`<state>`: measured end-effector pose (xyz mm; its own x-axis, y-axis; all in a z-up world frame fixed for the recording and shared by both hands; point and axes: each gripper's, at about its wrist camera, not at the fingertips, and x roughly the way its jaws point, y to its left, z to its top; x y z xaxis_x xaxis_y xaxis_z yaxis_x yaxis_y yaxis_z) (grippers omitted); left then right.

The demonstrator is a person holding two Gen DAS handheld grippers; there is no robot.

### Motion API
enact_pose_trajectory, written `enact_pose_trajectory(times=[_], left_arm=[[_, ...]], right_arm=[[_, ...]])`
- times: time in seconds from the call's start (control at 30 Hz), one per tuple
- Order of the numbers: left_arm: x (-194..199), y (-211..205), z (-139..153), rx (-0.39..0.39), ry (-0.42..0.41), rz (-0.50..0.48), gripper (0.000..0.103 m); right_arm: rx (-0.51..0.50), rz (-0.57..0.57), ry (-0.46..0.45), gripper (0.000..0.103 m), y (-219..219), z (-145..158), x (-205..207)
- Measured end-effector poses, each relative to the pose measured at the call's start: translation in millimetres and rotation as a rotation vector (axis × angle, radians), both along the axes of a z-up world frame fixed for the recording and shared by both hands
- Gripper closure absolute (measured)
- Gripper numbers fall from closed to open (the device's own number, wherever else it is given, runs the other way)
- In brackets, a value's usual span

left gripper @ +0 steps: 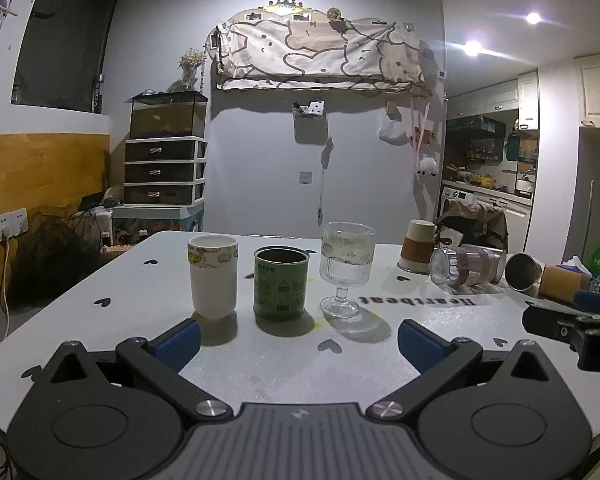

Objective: Flip cup upright

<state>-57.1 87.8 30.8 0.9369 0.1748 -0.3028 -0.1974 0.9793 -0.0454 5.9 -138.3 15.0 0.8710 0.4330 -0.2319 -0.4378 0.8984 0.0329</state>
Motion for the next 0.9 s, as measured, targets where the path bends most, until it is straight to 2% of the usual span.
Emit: enact_pose_trajectory(times=[0.9], left_arm=[[0.0,-0.7,-0.6,0.011,0.008,0.008,0.000]], right_arm=[[-0.008,-0.017,0.037,0.000,1.3,-5.9,0.2]])
